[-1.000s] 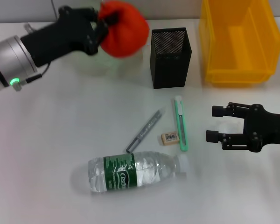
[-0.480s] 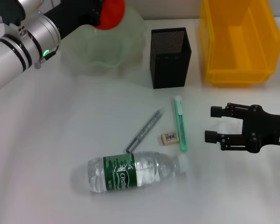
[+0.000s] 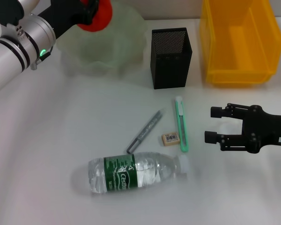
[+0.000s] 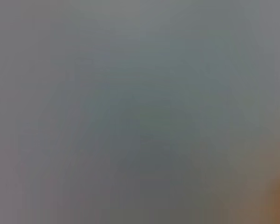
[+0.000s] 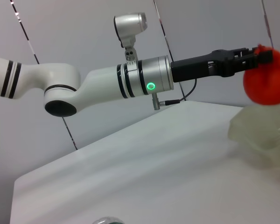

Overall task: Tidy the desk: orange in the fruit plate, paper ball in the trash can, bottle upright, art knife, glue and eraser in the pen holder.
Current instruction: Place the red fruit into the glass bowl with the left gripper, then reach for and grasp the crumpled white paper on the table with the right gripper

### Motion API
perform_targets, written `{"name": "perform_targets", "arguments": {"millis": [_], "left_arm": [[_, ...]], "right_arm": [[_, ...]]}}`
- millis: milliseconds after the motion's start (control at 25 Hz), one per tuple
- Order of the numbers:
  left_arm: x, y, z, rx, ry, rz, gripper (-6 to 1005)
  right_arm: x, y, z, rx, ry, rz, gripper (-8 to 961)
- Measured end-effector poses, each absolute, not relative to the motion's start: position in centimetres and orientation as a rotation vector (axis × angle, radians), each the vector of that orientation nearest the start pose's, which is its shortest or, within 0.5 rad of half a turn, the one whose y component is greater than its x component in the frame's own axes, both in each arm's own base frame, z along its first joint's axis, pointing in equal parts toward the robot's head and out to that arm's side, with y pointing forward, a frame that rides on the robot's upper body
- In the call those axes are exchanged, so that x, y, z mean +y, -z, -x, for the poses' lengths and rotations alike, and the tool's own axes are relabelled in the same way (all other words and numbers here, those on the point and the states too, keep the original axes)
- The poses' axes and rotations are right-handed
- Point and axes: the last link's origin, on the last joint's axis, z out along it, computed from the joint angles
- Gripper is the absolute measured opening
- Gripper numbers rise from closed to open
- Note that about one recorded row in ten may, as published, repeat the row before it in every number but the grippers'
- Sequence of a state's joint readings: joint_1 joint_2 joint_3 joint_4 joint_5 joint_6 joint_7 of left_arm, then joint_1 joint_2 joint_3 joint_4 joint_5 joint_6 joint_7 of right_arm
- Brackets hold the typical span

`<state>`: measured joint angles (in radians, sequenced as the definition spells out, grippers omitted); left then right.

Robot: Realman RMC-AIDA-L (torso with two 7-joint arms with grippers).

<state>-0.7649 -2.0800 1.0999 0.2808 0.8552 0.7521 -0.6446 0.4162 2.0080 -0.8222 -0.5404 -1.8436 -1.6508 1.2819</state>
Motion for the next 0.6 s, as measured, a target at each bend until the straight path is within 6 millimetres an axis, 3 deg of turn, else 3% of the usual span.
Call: {"name": "perform_targets", "arguments": {"millis": [320,600], "left_arm": [[44.8,2.1,22.5,-0.463,0.644,2.017,541],[42.3,1.2,21.4,-0.507,0.946,2.091,706]], "right_arm": [[28.8,-0.2,-28.9,0.647,-0.81,2.771,817],[29.0,-0.3,-29.0,0.641,-0.805,2.757,817]]}}
